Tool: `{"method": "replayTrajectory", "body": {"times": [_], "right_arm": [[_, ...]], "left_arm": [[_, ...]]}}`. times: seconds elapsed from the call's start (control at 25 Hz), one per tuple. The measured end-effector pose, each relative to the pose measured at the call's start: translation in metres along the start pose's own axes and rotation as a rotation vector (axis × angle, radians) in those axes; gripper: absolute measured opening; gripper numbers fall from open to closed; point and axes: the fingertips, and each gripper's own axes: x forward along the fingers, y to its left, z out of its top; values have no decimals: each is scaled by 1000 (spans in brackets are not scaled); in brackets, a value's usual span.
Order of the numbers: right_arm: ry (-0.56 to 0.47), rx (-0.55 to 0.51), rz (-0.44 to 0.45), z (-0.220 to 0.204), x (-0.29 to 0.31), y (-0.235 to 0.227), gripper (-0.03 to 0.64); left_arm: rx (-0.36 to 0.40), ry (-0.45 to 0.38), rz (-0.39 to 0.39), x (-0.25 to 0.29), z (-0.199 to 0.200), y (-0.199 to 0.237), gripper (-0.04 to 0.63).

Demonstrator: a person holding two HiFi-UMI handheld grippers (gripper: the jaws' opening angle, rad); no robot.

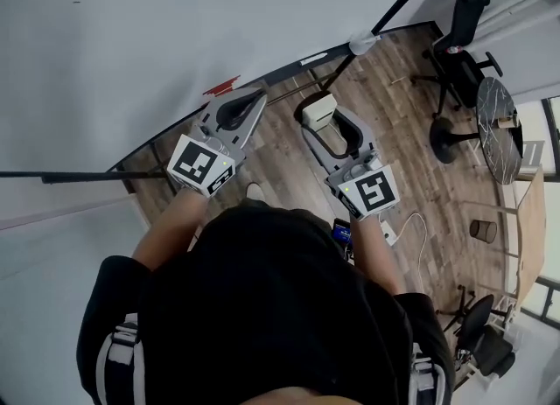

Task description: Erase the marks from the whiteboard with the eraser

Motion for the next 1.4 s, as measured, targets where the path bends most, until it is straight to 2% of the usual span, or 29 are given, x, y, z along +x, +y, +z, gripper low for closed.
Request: {"method": "replayTrajectory", "body": {"times": [0.32,0.56,0.68,0.84,0.96,1.2,1.4], "right_arm": [[10,27,85,-19,31,-37,234],[-28,-53,125,-16,63,-78,235],[-71,-121,202,0,71,-98,234],[-103,-279,314,23,79,-133,235],[-89,-435,348,43,90,-161,235],[-95,-730,313,104,116,-198,235],[-109,-947,246,148,131,-206,235]], "left_arm": [[1,13,75,28,-11,29,8],[26,20,213,45,-11,51,8],[40,17,306,59,-2,56,8],[53,24,428,88,7,63,7],[69,25,533,103,18,71,8],[89,-7,669,125,48,77,8],[119,12,729,131,69,93,8]]}}
